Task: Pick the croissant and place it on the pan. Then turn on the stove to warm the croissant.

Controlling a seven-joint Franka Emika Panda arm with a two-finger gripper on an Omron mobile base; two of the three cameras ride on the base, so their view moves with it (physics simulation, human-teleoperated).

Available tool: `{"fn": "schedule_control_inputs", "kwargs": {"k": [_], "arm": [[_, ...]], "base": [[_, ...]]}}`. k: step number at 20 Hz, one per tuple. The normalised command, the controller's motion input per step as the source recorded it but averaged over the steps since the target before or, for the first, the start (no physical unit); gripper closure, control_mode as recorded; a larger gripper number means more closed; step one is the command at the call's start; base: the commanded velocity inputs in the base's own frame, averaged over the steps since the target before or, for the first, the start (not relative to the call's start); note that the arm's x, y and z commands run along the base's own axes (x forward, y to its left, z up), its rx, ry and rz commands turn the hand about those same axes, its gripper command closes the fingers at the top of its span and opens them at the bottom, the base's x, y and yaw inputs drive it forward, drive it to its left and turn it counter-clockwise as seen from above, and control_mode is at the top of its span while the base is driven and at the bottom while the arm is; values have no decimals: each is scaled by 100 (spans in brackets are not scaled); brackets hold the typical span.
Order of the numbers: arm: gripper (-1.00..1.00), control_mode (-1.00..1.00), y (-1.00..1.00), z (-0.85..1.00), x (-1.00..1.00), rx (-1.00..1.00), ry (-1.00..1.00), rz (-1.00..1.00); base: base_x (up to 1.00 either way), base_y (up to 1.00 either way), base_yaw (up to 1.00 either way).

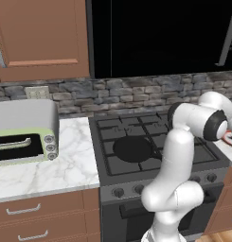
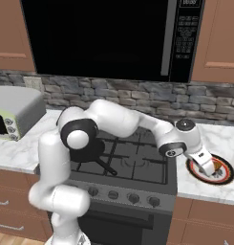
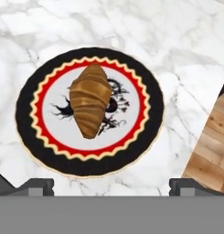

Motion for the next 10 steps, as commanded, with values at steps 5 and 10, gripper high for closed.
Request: {"fn": "schedule_control_inputs", "kwargs": {"k": [5,10], "arm": [[-100,-100,-7,-4,22,0,0,0],[-100,-100,0,-7,35,0,0,0]], "base": [[0,0,0],[0,0,0]]}}
